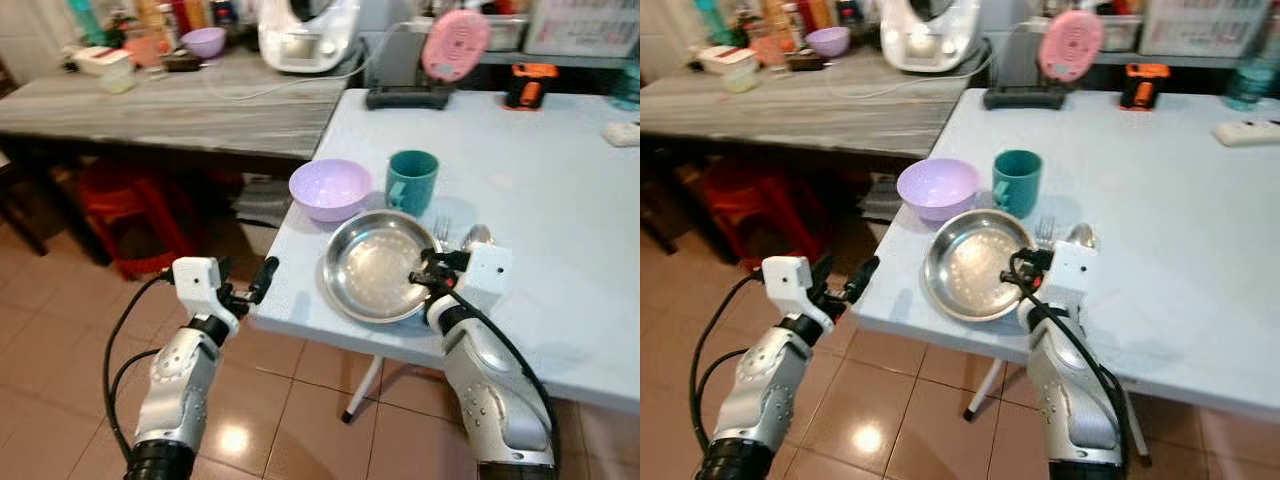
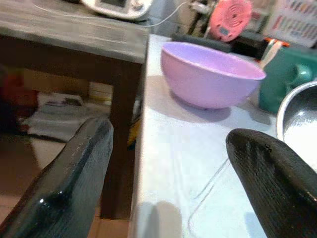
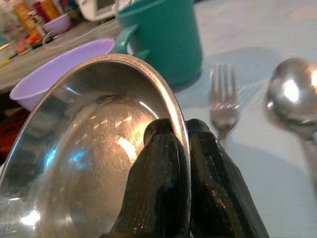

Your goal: Setting the table

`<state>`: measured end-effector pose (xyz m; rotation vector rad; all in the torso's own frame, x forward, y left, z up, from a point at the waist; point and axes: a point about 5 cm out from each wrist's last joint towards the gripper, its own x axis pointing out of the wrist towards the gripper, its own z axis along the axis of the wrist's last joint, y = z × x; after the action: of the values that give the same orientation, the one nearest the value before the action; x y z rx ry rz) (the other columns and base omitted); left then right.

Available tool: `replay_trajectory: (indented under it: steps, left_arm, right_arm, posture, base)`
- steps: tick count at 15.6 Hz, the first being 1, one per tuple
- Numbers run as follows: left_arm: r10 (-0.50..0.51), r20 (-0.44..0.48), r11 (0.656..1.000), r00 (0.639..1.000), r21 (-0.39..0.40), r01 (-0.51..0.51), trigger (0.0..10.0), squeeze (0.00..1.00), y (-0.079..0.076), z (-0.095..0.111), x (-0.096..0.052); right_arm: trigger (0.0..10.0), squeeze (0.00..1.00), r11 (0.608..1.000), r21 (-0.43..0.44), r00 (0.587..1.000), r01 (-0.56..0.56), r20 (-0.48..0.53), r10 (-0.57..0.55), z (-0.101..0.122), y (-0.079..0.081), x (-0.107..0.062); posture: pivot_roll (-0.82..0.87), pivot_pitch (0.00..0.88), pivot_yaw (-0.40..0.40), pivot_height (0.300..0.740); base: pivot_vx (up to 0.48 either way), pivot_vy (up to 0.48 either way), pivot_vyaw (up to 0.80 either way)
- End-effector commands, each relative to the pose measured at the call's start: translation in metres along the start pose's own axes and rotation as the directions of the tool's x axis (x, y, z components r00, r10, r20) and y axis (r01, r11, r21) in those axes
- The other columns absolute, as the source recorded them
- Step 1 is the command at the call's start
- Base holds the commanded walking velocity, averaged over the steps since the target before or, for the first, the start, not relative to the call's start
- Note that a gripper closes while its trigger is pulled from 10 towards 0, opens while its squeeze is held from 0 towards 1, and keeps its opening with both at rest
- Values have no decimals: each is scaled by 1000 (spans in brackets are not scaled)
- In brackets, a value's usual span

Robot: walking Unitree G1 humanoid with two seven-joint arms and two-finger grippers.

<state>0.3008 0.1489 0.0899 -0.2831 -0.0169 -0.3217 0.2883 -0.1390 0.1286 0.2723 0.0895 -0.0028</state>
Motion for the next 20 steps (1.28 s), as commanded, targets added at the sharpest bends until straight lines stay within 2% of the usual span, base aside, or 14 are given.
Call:
replay_trajectory:
  steps: [1, 9, 20]
  left_arm:
    - [24, -3, 1000, 1000, 10, -24, 10000, 0, 9, 1, -3]
    - [18, 4, 1000, 1000, 5, -18, 10000, 0, 7, 1, -1]
    - [11, 8, 1000, 1000, 5, -11, 10000, 0, 5, 3, 4]
  right_arm:
    - [10000, 0, 1000, -1, 1000, -25, -2, 25, -1, 9, 1]
    - [10000, 0, 999, -21, 999, -28, 36, 29, 2, 12, 2]
    - [10000, 0, 1000, -20, 997, -5, 77, 6, 6, 9, 3]
  posture:
    - [-111, 8, 96, 740]
    - [-107, 11, 98, 740]
    - [-109, 2, 108, 740]
  base:
    - [0, 319, -581]
    - [0, 319, 0]
    - [0, 336, -739]
